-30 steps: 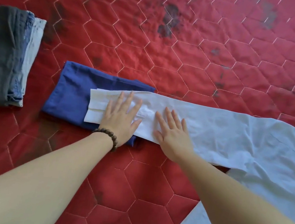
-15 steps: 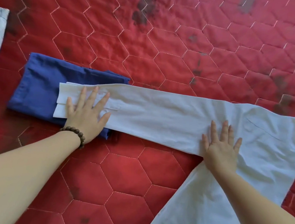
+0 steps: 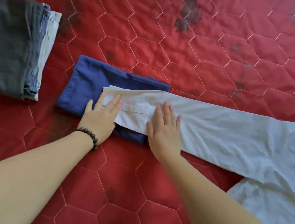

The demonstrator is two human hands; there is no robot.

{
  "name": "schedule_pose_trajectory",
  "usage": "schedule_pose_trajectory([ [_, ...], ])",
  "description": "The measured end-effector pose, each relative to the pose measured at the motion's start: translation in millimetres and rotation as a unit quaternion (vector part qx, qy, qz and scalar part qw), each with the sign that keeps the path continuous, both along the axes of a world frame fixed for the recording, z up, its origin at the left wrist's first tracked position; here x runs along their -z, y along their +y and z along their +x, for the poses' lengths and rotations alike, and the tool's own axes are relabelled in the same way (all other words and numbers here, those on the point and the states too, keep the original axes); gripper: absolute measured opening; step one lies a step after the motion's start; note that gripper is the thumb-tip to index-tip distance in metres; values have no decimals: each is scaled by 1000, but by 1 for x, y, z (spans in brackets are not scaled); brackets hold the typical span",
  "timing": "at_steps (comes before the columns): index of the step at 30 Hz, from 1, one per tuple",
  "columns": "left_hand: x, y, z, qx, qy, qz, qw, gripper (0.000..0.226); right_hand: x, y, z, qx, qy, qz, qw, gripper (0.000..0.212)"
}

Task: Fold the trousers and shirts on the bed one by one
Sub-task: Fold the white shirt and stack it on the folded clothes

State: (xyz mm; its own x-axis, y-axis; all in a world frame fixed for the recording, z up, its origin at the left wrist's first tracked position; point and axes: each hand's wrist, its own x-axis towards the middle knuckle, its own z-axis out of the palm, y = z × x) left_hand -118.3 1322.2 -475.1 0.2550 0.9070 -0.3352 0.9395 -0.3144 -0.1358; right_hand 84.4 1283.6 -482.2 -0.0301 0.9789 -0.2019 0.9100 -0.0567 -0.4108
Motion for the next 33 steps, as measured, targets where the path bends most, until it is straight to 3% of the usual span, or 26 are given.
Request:
schedule_pose_trajectory([
  [2, -8, 4, 7, -14, -26, 33, 999, 60, -7, 4, -13, -53, 9, 34, 998, 62],
  [5, -26, 9, 14, -61, -152, 84, 983, 45, -15, 12, -34, -104, 4, 14, 994, 77],
  [7, -38, 10, 19, -70, -219, 96, 969, 49, -22, 19, -46, -69, 12, 8, 997, 80],
  [10, -59, 11, 37, -50, -302, 103, 946, 53, -42, 33, -47, 14, 32, 40, 999, 64],
  [14, -80, 6, 71, -39, -339, 99, 935, 53, -66, 37, 1, 75, 23, 55, 995, 55],
  [19, -81, -21, 139, -2, -312, 51, 949, 66, -86, 6, 115, 142, -1, 119, 983, 66],
  [28, -59, -92, 289, 104, -215, -10, 971, 74, -90, -129, 347, 316, -98, 91, 939, 77],
  [33, -36, -130, 357, 158, -144, -41, 976, 88, -82, -208, 418, 365, -70, 72, 925, 75],
])
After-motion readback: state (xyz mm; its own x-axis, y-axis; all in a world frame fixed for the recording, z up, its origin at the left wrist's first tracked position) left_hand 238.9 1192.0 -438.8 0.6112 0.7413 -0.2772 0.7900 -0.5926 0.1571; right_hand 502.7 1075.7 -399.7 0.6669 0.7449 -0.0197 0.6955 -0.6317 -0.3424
